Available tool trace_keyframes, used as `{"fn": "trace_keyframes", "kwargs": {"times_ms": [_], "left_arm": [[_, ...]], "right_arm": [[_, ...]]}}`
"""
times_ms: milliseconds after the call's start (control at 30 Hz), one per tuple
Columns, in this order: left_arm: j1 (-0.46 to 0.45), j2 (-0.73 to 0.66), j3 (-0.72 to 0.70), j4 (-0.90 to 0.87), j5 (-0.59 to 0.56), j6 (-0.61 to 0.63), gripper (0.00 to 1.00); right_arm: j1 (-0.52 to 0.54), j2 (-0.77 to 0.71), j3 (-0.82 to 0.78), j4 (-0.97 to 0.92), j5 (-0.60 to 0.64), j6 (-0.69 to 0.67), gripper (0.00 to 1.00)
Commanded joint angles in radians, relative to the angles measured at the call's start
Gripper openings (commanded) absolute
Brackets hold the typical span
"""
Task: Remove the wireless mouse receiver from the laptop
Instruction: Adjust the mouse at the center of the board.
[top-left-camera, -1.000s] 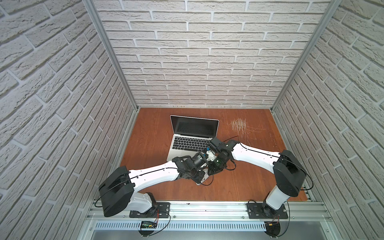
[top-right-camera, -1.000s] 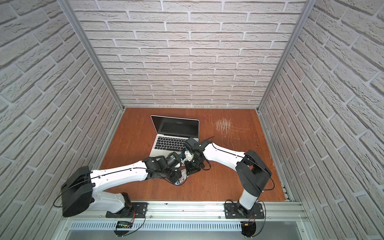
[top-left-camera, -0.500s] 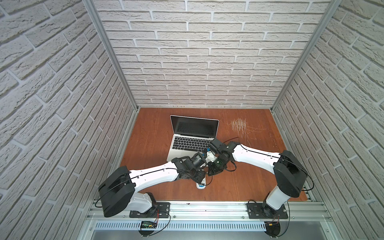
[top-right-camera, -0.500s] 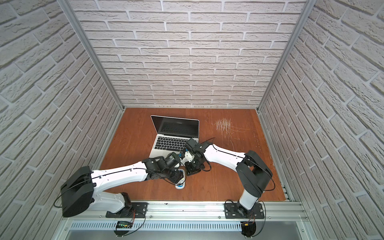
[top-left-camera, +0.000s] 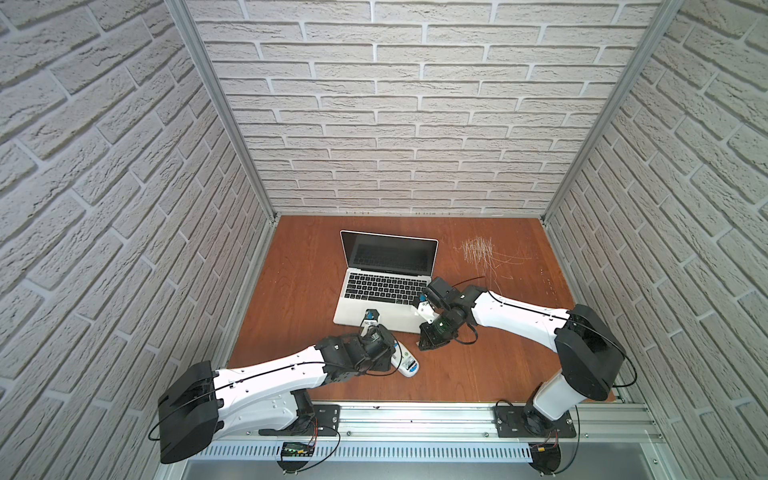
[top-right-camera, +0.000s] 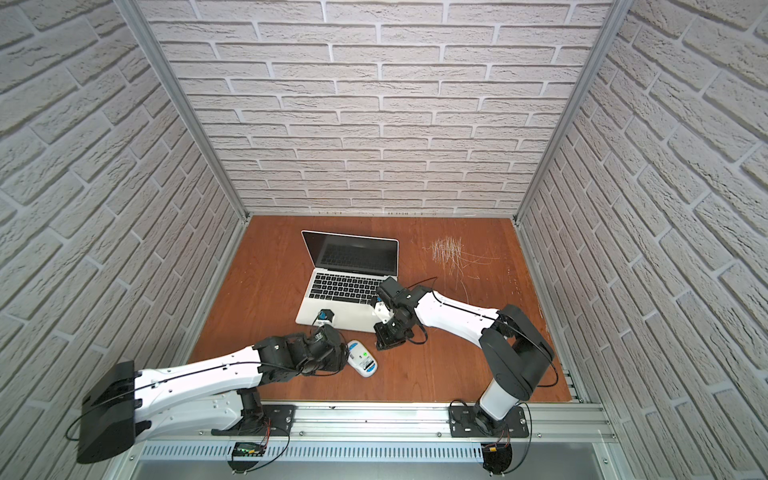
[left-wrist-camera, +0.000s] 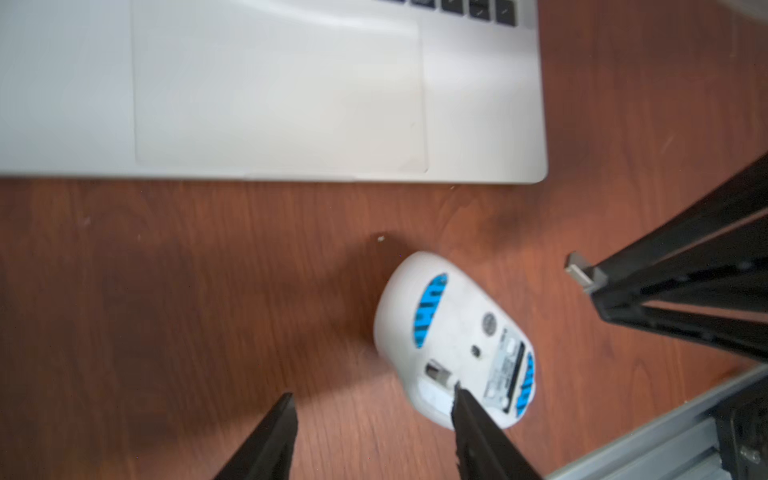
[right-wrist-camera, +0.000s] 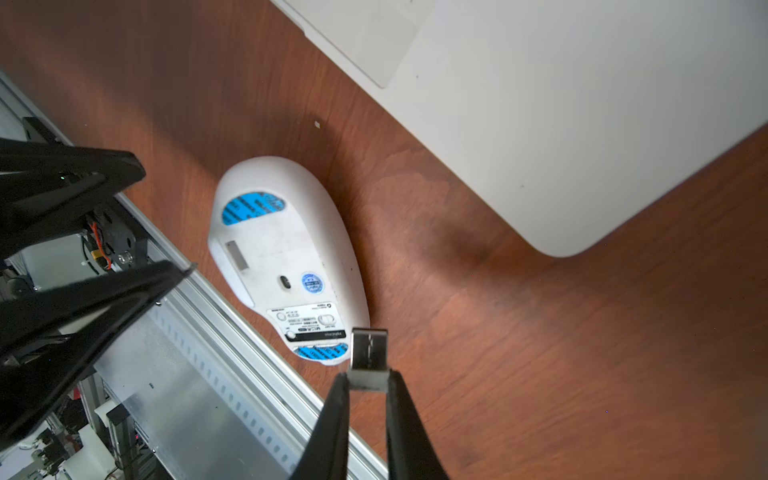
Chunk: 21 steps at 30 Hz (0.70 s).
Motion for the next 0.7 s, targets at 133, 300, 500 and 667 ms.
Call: {"fn": "trace_keyframes", "kwargs": {"times_ms": [133, 300, 500, 667], "left_arm": [[-0.123, 0.057, 0.017, -0.112, -0.094, -0.246, 0.33], [-0.137, 0.191, 0.055, -0.062, -0.060, -0.242, 0.23], [-0.116, 0.305, 0.128, -0.082, -0.091, -0.212, 0.24], [-0.067, 0.283, 0.111, -0.086, -0.089, -0.199, 0.35]], "right_arm": [[0.025, -0.005, -0.059, 0.077, 0.033, 0.030, 0.03], [0.055, 0.012, -0.084, 0.115, 0.044, 0.046, 0.03], [0.100, 0.023, -0.096, 0.132, 0.055, 0.058, 0.03], [0.137, 0.004, -0.116, 0.137, 0.058, 0.071, 0.03]]}}
